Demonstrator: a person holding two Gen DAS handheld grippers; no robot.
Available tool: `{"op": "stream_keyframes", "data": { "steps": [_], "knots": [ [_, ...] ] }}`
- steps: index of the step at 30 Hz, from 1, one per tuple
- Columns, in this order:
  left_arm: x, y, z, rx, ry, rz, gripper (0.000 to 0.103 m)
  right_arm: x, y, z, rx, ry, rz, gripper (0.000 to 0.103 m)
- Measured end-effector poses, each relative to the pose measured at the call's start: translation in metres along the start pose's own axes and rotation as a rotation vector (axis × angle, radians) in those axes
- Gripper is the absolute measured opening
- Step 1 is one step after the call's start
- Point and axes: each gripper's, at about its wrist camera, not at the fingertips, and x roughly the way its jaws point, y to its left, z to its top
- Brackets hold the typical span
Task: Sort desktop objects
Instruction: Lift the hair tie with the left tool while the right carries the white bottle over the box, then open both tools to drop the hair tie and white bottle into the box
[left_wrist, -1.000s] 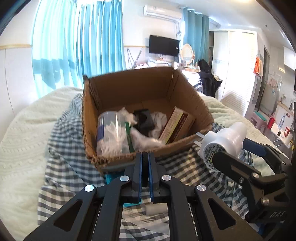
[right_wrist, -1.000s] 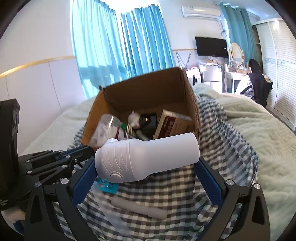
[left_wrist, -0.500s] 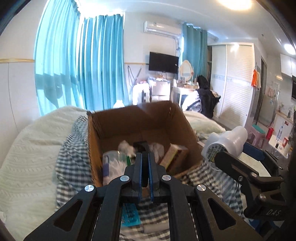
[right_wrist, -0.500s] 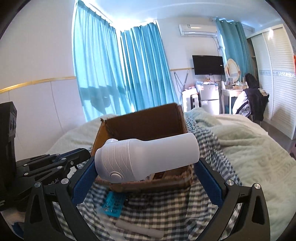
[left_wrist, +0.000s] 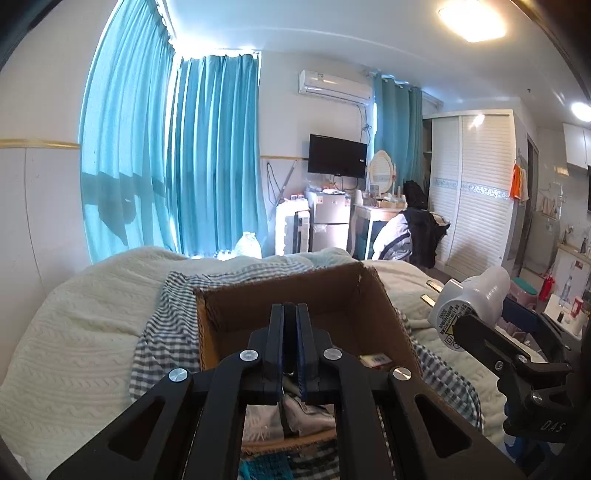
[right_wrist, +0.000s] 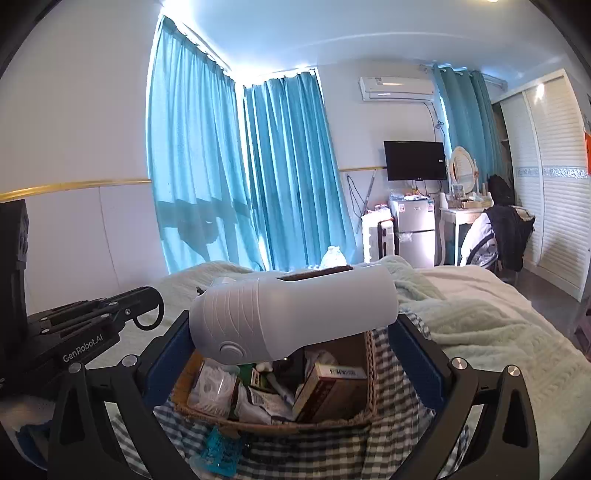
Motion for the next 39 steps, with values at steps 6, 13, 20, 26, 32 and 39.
{"op": "stream_keyframes", "data": {
  "steps": [6, 13, 20, 26, 32, 39],
  "knots": [
    [0.019, 0.005, 0.015, 0.010, -0.017, 0.008, 0.006, 0.019, 0.004, 0.017, -0.039, -0.019, 0.011, 0.102],
    [0.050, 0.014, 0.022, 0.027, -0.006, 0.004, 0.006, 0.052, 0.002, 0.024, -0.076, -0.016, 0.014, 0.102],
    [0.094, 0.028, 0.014, 0.017, 0.056, 0.007, 0.006, 0.095, 0.001, 0.017, -0.112, 0.037, 0.031, 0.102],
    [0.132, 0.035, 0.001, 0.014, 0.132, -0.002, 0.006, 0.135, -0.002, -0.002, -0.110, 0.118, 0.041, 0.102],
    [0.163, 0.043, -0.016, -0.010, 0.202, -0.005, 0.006, 0.167, -0.009, -0.023, -0.127, 0.195, 0.004, 0.102],
    [0.181, 0.051, -0.026, -0.053, 0.263, -0.012, 0.041, 0.184, -0.005, -0.036, -0.178, 0.247, -0.034, 0.102]
  ]
}}
